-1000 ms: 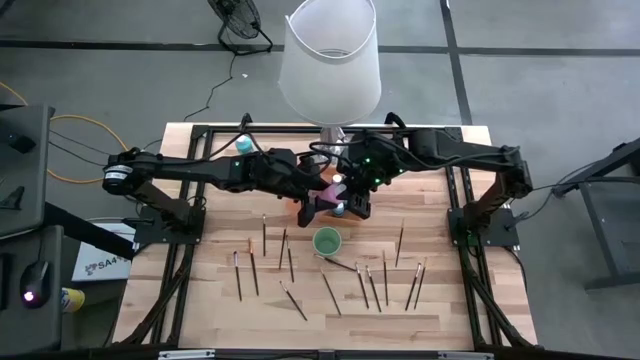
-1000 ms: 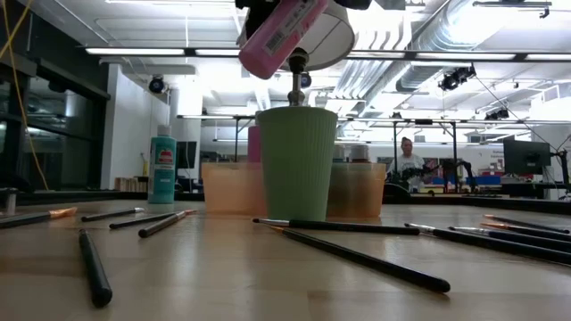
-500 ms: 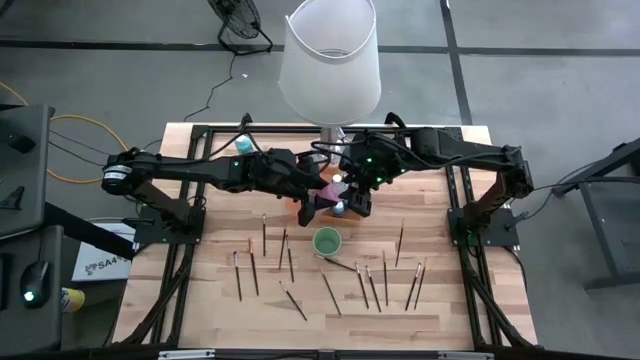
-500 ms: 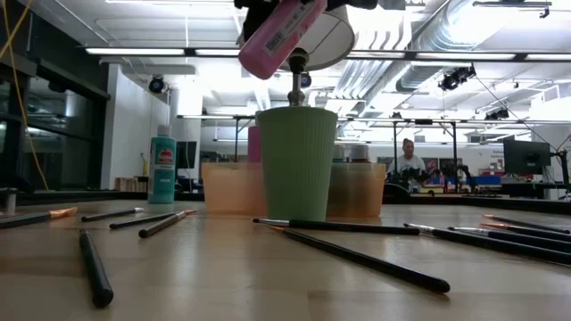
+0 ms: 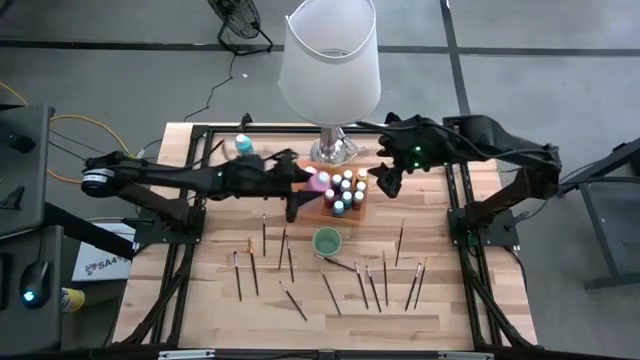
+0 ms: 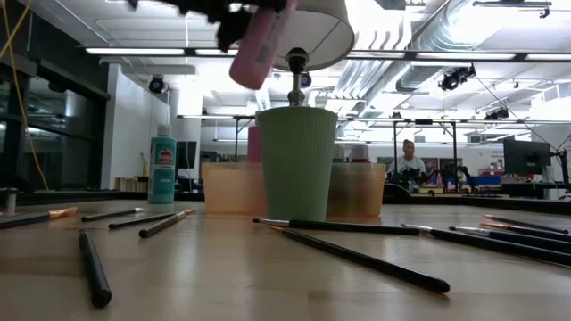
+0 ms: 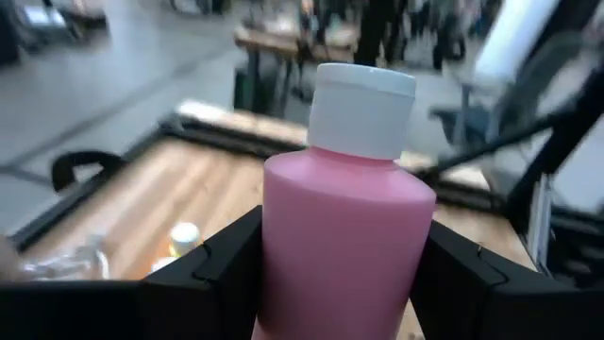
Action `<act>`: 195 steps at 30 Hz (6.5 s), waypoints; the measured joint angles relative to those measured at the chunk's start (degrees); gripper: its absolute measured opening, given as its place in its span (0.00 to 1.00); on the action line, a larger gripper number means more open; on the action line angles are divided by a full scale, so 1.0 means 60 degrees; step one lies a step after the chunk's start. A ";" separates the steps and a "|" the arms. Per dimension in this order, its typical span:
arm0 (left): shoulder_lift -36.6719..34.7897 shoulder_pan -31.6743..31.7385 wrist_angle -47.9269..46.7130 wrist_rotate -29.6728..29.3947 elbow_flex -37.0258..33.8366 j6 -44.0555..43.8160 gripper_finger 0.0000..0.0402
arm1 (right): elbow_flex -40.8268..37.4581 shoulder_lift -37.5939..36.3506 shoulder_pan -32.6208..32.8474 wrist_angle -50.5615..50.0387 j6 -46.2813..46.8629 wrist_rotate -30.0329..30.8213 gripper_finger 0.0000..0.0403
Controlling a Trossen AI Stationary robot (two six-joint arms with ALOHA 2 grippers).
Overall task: Pick & Place Paint Supplies
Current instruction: Put the big pink paint bottle into the orange bin, then put the big blue paint bottle into the orange bin
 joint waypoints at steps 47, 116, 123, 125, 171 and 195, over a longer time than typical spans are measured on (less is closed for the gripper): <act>0.4794 0.0011 0.9573 -0.2302 -0.4216 -0.0717 0.52 | -0.0044 -0.0205 0.0368 -0.0296 0.0920 0.0616 0.62; -0.3667 0.1034 -0.2724 -0.4652 -0.2791 -0.1188 0.88 | -0.3847 -0.3266 0.0574 0.2759 -0.1233 -0.1200 0.62; -0.3664 0.2906 -0.4836 -0.3692 -0.1474 -0.0841 0.88 | -0.7031 -0.5086 0.0576 0.5733 0.0200 -0.2005 0.62; -0.3658 0.3473 -0.5750 -0.3883 -0.0959 -0.0707 0.88 | -0.7636 -0.5479 0.0576 0.6183 0.0698 -0.1945 0.62; 0.0619 0.7450 -1.1958 -0.0225 0.3019 -0.1690 0.88 | -1.4783 -1.0224 0.0805 1.1436 -0.0661 -0.1470 0.62; 0.1418 0.7442 -1.2133 -0.0670 0.3012 -0.1942 0.67 | -1.4921 -1.0529 0.0805 1.1288 -0.0251 -0.1820 0.62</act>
